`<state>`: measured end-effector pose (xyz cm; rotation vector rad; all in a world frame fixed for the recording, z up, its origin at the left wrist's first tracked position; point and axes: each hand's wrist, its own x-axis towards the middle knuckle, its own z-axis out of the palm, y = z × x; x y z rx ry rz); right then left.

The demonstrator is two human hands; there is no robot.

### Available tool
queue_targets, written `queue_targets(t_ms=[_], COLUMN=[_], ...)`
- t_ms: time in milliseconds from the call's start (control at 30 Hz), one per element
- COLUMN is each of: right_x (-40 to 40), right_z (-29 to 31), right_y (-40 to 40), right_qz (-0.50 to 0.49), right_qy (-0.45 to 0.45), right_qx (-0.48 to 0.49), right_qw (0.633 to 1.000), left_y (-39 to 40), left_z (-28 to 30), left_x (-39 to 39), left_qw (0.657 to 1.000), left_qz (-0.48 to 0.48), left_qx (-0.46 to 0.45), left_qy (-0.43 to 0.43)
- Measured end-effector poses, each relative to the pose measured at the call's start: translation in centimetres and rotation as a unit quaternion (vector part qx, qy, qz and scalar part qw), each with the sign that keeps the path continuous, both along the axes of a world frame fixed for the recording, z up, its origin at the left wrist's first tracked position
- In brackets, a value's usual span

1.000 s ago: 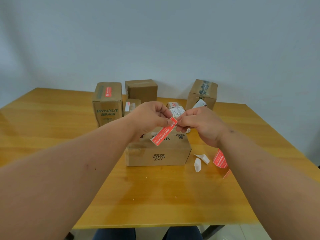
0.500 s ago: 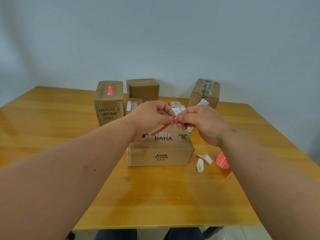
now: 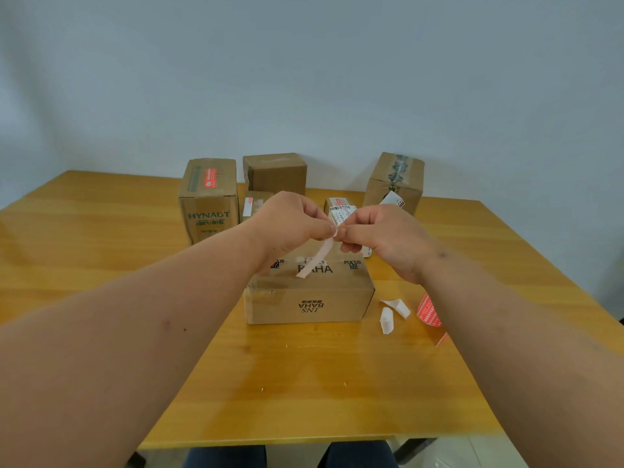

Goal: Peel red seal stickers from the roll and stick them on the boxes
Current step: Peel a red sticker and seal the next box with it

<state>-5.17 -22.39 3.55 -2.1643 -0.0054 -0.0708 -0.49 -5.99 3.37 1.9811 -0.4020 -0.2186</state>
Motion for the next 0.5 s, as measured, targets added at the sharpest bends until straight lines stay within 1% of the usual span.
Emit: queue_targets(t_ms=[100,200,267,333,400,433,500], right_x=[0.1,0.1,-0.1,-0.1,-0.1,-0.3,-0.9], right_z=[0.2,0.0,-0.4,-1.0,-1.6,-1.9,-2.0], right_y=[-0.1,-0.9,-1.7,-3.0,-4.5,-5.1,-5.7], right_qz=[0.001,-0.012,-0.028,-0.064,-0.125,-0.157,-0.179], right_qy=[0.002,0.022,0.044,0.064,0.099,0.126,0.166], right_qx=[-0.02,-0.063,-0.104,-0.159,-0.225,-0.281,-0.423], right_qw=[1.0,0.998,0.993,0.983,0.961,0.938,0.873], left_y=[-0.2,0.0,0.3,0.6,0.7,0.8,0.7], left_z=[0.2,0.3,0.3,0.2,0.1,0.1,0.1], left_x=[-0.2,-0.2,-0.1,0.1,0.2,0.2,0.1], left_qw=[1.0,0.999,0.998,0.995,0.993,0.991,0.988], left_qz=[0.008,0.034,0.058,0.078,0.099,0.113,0.135], left_qx=[0.004,-0.012,-0.027,-0.049,-0.064,-0.068,-0.073], left_qy=[0.007,0.019,0.022,0.027,0.031,0.029,0.024])
